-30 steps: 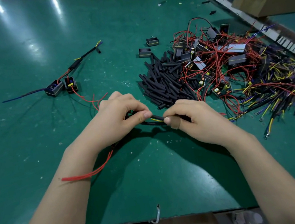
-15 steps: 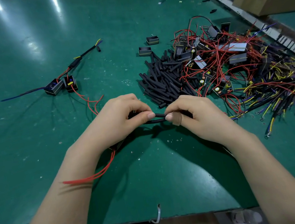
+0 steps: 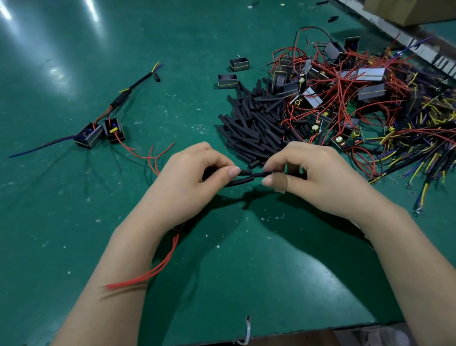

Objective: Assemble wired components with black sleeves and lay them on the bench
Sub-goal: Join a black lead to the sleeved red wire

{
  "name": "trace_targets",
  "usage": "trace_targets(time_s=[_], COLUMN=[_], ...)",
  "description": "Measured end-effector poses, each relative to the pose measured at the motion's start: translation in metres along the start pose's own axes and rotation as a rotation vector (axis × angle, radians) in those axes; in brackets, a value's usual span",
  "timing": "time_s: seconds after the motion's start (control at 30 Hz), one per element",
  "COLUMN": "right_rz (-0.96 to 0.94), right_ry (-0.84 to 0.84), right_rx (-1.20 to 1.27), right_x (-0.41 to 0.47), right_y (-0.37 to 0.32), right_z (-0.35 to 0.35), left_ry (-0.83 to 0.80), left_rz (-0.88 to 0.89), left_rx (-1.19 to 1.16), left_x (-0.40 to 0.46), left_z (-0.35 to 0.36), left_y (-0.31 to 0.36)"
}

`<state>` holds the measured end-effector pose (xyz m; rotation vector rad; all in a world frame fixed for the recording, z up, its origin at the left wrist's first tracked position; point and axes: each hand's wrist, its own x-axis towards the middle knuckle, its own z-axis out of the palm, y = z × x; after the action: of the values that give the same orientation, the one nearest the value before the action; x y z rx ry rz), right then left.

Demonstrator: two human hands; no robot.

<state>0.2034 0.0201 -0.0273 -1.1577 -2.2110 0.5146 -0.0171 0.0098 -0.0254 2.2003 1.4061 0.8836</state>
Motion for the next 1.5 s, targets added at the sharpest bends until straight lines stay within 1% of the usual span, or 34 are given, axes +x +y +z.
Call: trace_targets(time_s=[0.3, 0.4, 0.47, 0.57, 0.63, 0.73, 0.83, 0.9, 0.97, 1.03, 1.1, 1.17, 1.23, 1.27, 1.3, 1.37, 1.43, 1.5], right_rz=[-0.049, -0.075, -0.081, -0.073, -0.076, -0.073, -0.068, -0.072, -0.077, -0.081, -0.097, -0.126, -0.192, -0.243, -0.296, -0.369, -0.367, -0.335], right_ry=[-0.005, 0.028, 0.054, 0.048, 0.033, 0.03, 0.035, 0.048, 0.065, 0.081, 0.151, 0.325, 0.505, 0.548, 0.551, 0.455, 0.273, 0.08], right_rx=[-0.108, -0.11, -0.128, -0.161, -0.173, -0.173, -0.189, -0.19, -0.22, -0.269, -0.313, -0.386, -0.431, -0.422, -0.396, -0.338, -0.329, -0.368], right_x=[-0.001, 0.001, 0.001, 0.001, 0.0, 0.001, 0.002, 0.004, 0.006, 0.007, 0.009, 0.009, 0.009, 0.009, 0.01, 0.012, 0.017, 0.026], right_y=[-0.002, -0.004, -0.004, -0.004, -0.004, -0.005, -0.008, -0.012, -0.016, -0.019, -0.024, -0.032, -0.04, -0.043, -0.045, -0.047, -0.049, -0.049], right_z=[0.01, 0.009, 0.007, 0.007, 0.007, 0.008, 0.01, 0.012, 0.015, 0.017, 0.017, 0.018, 0.019, 0.019, 0.02, 0.021, 0.027, 0.038], left_ry=[-0.027, -0.004, -0.027, -0.066, -0.013, 0.072, 0.078, 0.087, 0.113, 0.146, 0.182, 0.243, 0.316, 0.349, 0.387, 0.468, 0.516, 0.529], left_rz=[0.018, 0.027, 0.053, 0.107, 0.166, 0.236, 0.278, 0.276, 0.27, 0.306, 0.326, 0.293, 0.205, 0.17, 0.15, 0.11, 0.026, -0.072], left_rx=[0.042, 0.045, 0.064, 0.21, 0.327, 0.386, 0.463, 0.523, 0.602, 0.669, 0.687, 0.665, 0.568, 0.499, 0.439, 0.373, 0.337, 0.315], left_x=[-0.001, -0.002, -0.003, -0.005, -0.005, -0.005, -0.009, -0.012, -0.013, -0.014, -0.013, -0.009, 0.0, 0.005, 0.011, 0.021, 0.031, 0.042], left_z=[0.005, 0.006, 0.005, 0.004, 0.005, 0.004, 0.004, 0.005, 0.004, 0.002, -0.001, -0.004, -0.012, -0.019, -0.027, -0.046, -0.065, -0.083], left_y=[-0.001, -0.002, -0.001, 0.001, 0.003, 0.01, 0.013, 0.013, 0.013, 0.012, 0.013, 0.015, 0.018, 0.018, 0.018, 0.019, 0.015, 0.008])
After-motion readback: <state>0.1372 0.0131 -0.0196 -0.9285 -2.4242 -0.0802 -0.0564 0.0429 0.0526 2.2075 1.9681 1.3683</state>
